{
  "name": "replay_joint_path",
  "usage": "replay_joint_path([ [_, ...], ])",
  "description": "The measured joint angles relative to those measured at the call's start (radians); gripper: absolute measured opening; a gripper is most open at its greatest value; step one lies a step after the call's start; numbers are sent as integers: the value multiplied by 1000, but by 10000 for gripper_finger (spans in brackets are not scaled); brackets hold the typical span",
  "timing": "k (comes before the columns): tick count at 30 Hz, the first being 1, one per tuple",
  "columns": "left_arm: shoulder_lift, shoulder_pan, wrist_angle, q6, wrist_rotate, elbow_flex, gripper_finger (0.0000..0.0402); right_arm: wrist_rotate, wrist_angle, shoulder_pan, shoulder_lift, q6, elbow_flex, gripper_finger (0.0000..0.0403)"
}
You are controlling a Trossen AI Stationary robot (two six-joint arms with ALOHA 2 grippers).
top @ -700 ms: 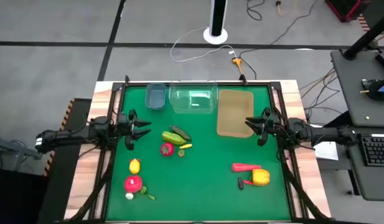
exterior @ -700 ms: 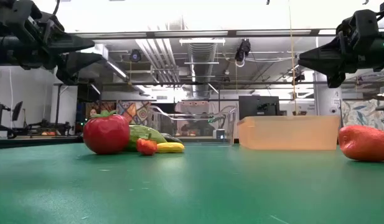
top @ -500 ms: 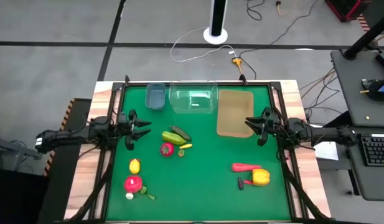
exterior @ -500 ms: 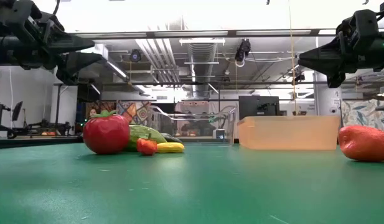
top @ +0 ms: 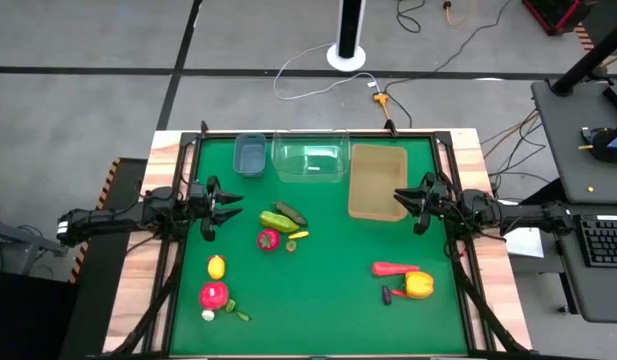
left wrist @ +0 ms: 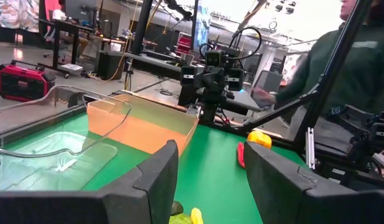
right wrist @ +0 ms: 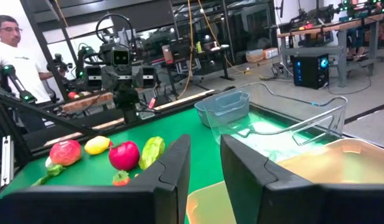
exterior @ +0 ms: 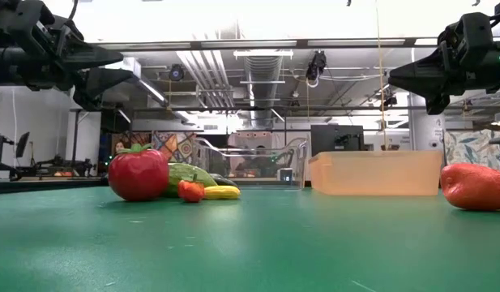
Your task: Sort produce into baskets
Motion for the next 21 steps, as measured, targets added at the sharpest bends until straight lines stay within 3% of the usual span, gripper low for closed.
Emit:
replay_joint_path([
  [21, 0, 0, 0, 0, 0, 0, 166, 0, 0, 0, 0, 0, 0, 75],
])
